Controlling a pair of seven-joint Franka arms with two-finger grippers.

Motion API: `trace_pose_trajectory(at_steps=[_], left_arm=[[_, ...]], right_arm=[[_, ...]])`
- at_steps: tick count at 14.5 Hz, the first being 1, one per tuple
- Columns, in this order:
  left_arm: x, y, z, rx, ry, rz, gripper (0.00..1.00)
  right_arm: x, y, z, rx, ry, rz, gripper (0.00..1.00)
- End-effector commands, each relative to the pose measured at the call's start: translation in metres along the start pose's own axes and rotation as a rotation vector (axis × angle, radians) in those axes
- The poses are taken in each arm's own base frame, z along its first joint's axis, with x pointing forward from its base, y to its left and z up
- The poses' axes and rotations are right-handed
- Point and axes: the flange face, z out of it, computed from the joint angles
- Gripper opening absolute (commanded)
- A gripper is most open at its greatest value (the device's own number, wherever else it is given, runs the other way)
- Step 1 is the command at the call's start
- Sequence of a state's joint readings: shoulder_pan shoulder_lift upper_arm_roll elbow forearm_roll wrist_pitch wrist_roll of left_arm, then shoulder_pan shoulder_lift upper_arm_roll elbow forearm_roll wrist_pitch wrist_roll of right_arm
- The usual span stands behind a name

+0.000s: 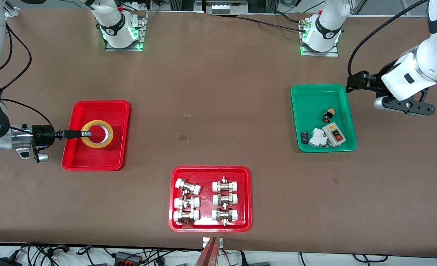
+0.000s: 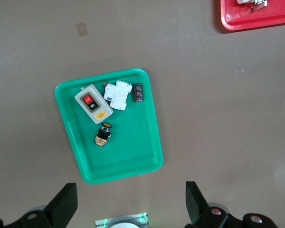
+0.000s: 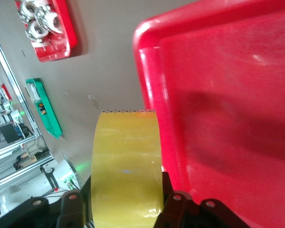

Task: Left arm passes tape to right arm into tray
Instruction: 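Carry the tape to the red tray while the left gripper withdraws, then lower the tape into the red tray and open the right gripper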

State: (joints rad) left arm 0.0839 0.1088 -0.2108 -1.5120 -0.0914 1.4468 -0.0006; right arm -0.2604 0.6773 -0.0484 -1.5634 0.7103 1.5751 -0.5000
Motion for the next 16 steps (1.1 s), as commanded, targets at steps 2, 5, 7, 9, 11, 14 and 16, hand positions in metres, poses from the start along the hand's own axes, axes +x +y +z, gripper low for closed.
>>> trace_pose_trajectory(at_steps=[2, 5, 7, 9, 11, 14, 16], left_arm=[[-0.024, 0.001, -0.001, 0.034, 0.023, 0.038, 1.00], [-0.025, -0.002, -0.015, 0.030, 0.030, 0.043, 1.00], [-0.017, -0.008, -0.020, 0.037, 0.043, 0.038, 1.00], [-0.011, -0.013, -0.017, 0.108, 0.039, 0.037, 1.00], [-0.009, -0.015, -0.015, 0.116, 0.036, 0.035, 1.00], [-0.009, -0.020, -0.016, 0.115, 0.040, 0.013, 1.00], [-0.010, -0.031, -0.014, 0.111, 0.044, -0.039, 1.00]], right_arm=[[0.002, 0.031, 0.011, 0.038, -0.031, -0.061, 0.33], [-0.002, 0.054, 0.016, 0.057, -0.041, -0.093, 0.34], [0.000, 0.064, 0.024, 0.060, -0.045, -0.103, 0.42], [0.001, 0.069, 0.029, 0.063, -0.050, -0.099, 1.00], [0.000, 0.072, 0.030, 0.060, -0.058, -0.097, 1.00], [-0.002, 0.079, 0.041, -0.003, -0.076, -0.091, 1.00], [0.002, 0.074, 0.042, -0.103, -0.092, -0.119, 1.00]])
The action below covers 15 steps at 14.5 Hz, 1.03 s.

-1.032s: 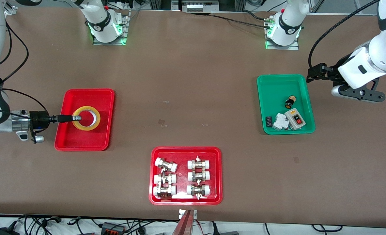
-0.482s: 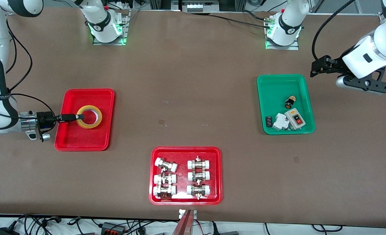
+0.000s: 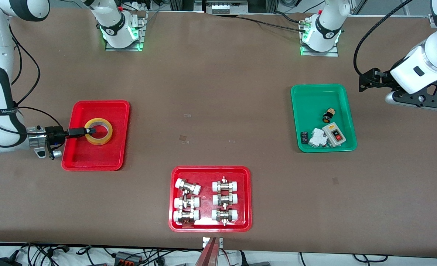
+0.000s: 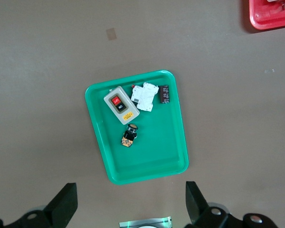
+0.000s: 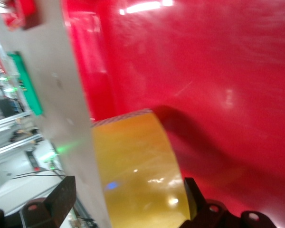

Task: Left arm passes tape to right arm into tray
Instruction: 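Lower the tape into the red tray and open the right gripper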

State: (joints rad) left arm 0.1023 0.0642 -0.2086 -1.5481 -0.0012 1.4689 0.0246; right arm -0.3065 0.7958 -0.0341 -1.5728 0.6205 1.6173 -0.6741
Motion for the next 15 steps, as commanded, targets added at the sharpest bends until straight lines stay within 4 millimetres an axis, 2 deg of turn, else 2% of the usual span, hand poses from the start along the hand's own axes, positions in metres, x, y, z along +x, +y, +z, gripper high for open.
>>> trace_pose_trajectory(at_steps=[1, 3, 5, 6, 8, 10, 11, 13, 15], left_arm=[[0.003, -0.019, -0.004, 0.010, 0.021, -0.052, 1.00], [0.002, -0.015, -0.003, 0.012, 0.045, -0.075, 1.00], [-0.004, -0.006, -0.001, 0.017, 0.054, -0.124, 1.00], [-0.007, -0.002, -0.001, 0.020, 0.056, -0.138, 1.00], [-0.009, -0.003, 0.004, 0.018, 0.065, -0.144, 1.00], [-0.014, 0.000, 0.006, 0.019, 0.075, -0.143, 1.00], [-0.016, 0.001, 0.008, 0.014, 0.077, -0.143, 1.00], [-0.024, 0.003, 0.011, 0.018, 0.078, -0.144, 1.00], [-0.025, 0.004, 0.009, 0.018, 0.078, -0.137, 1.00]], right_arm=[[0.006, -0.014, 0.000, -0.133, -0.031, -0.059, 1.00], [0.012, -0.050, -0.009, -0.285, -0.068, -0.117, 1.00], [0.010, -0.074, -0.027, -0.397, -0.090, -0.126, 1.00], [0.008, -0.093, -0.039, -0.453, -0.088, -0.131, 1.00], [0.005, -0.140, -0.067, -0.569, -0.070, -0.145, 1.00], [0.000, -0.173, -0.089, -0.653, -0.034, -0.114, 1.00], [-0.002, -0.202, -0.102, -0.722, -0.011, -0.116, 1.00], [-0.002, -0.256, -0.112, -0.830, 0.027, -0.090, 1.00], [-0.009, -0.292, -0.125, -0.844, 0.094, 0.002, 1.00]])
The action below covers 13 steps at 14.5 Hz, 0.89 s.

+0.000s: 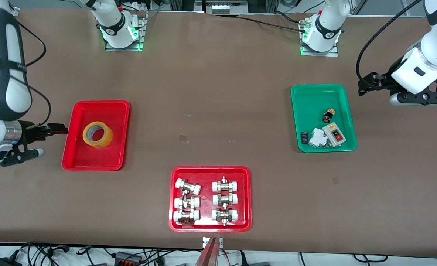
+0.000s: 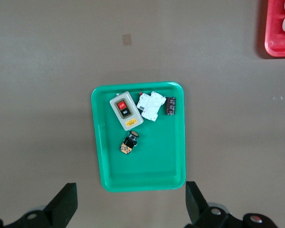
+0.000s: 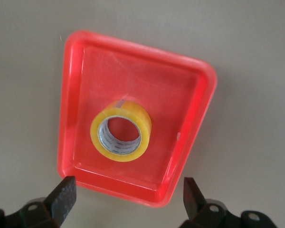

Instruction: Left arm passes tape to right arm into tray

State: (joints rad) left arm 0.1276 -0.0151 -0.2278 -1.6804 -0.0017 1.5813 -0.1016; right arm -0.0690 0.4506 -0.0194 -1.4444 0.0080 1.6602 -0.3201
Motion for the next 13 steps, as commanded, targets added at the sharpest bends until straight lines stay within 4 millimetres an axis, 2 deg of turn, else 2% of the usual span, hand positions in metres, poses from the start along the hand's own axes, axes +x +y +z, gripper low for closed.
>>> trace_pose_trajectory(at_steps=[1, 5, 9, 11, 13], left_arm=[[-0.012, 0.000, -0.004, 0.003, 0.017, -0.001, 1.00], [-0.010, -0.003, -0.005, 0.000, 0.017, -0.004, 1.00], [-0.009, -0.005, -0.005, -0.001, 0.019, -0.009, 1.00], [-0.008, -0.016, -0.004, -0.003, 0.017, -0.024, 1.00], [-0.008, -0.018, -0.005, -0.003, 0.017, -0.027, 1.00]], right_arm=[[-0.009, -0.020, -0.051, -0.035, 0.019, 0.139, 1.00], [-0.021, -0.044, -0.094, -0.023, 0.026, 0.254, 1.00], [-0.028, -0.052, -0.142, -0.034, 0.117, 0.244, 1.00], [-0.027, -0.050, -0.151, -0.037, 0.154, 0.268, 1.00], [-0.024, -0.046, -0.155, -0.047, 0.200, 0.259, 1.00]])
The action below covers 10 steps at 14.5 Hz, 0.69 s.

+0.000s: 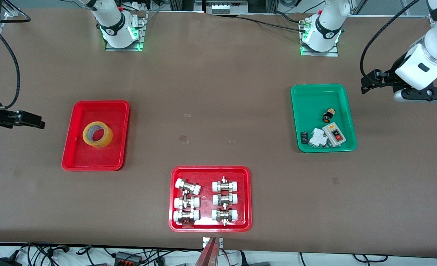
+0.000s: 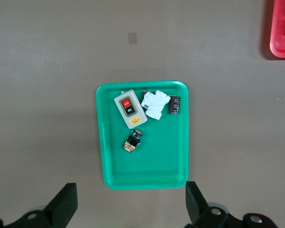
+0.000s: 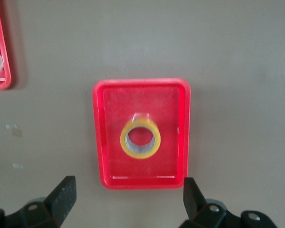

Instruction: Left arm passes tape to right arm into tray

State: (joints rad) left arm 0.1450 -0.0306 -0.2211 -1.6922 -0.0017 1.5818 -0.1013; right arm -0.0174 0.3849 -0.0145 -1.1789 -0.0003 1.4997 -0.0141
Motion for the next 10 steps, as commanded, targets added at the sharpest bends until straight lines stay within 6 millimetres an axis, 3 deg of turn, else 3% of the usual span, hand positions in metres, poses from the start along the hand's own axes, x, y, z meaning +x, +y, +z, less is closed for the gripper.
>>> trace_pose_trajectory(at_steps=[1, 4, 6, 8, 10], left_arm=[[-0.004, -0.006, -0.002, -0.004, 0.011, -0.004, 1.00], [-0.004, -0.010, -0.002, -0.005, 0.011, -0.012, 1.00], [-0.004, -0.011, -0.002, -0.017, 0.009, -0.018, 1.00], [-0.001, -0.025, 0.002, -0.049, -0.002, -0.048, 1.00], [-0.001, -0.027, 0.001, -0.050, -0.010, -0.029, 1.00]], right_arm=[[0.007, 0.000, -0.006, -0.004, 0.065, 0.009, 1.00], [-0.004, 0.003, -0.004, -0.009, 0.179, 0.008, 1.00], [-0.018, 0.005, -0.007, -0.014, 0.187, -0.005, 1.00], [-0.027, 0.007, -0.018, -0.015, 0.189, -0.003, 1.00], [-0.044, 0.006, -0.014, -0.016, 0.185, -0.006, 1.00]])
